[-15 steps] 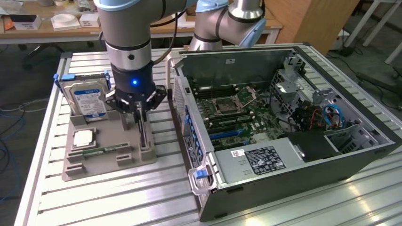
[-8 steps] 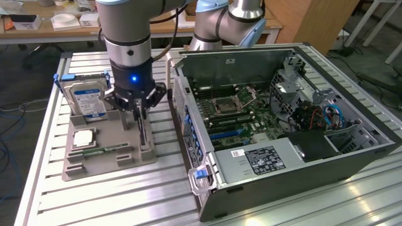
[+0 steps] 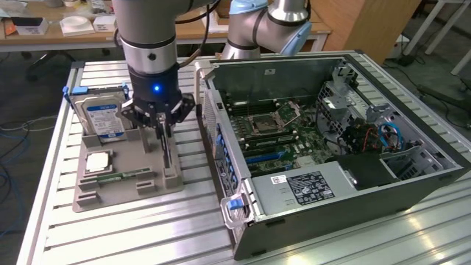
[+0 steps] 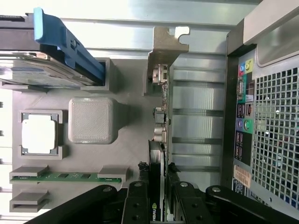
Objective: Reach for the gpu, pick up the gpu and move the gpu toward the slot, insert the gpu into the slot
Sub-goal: 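Pick up the gpu and move the gpu toward the slot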
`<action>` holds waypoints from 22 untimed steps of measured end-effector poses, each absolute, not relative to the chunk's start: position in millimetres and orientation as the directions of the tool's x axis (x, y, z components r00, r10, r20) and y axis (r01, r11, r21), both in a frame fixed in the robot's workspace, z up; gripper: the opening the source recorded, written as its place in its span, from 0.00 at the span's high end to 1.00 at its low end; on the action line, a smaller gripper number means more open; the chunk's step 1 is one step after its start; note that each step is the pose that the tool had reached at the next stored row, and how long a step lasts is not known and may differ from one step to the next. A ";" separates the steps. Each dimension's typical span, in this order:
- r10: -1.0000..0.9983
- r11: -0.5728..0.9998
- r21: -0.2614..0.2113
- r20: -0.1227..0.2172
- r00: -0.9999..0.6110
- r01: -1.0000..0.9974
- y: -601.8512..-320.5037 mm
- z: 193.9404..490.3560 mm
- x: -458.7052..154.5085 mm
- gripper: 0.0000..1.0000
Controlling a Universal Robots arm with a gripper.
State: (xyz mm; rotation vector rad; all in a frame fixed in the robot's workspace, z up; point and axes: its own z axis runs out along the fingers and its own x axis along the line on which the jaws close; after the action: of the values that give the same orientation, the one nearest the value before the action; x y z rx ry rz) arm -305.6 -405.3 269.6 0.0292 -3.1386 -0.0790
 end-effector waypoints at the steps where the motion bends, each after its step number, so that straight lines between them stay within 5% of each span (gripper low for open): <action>1: -0.019 0.999 0.050 0.001 -1.000 -0.019 -405.3 270.6 -305.6 0.74; 22: -0.019 0.999 0.050 0.001 -1.000 -0.019 -405.3 298.1 -305.6 0.74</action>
State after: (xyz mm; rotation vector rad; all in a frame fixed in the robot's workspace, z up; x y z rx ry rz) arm -305.6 -405.3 298.1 0.0292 -3.1387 -0.0790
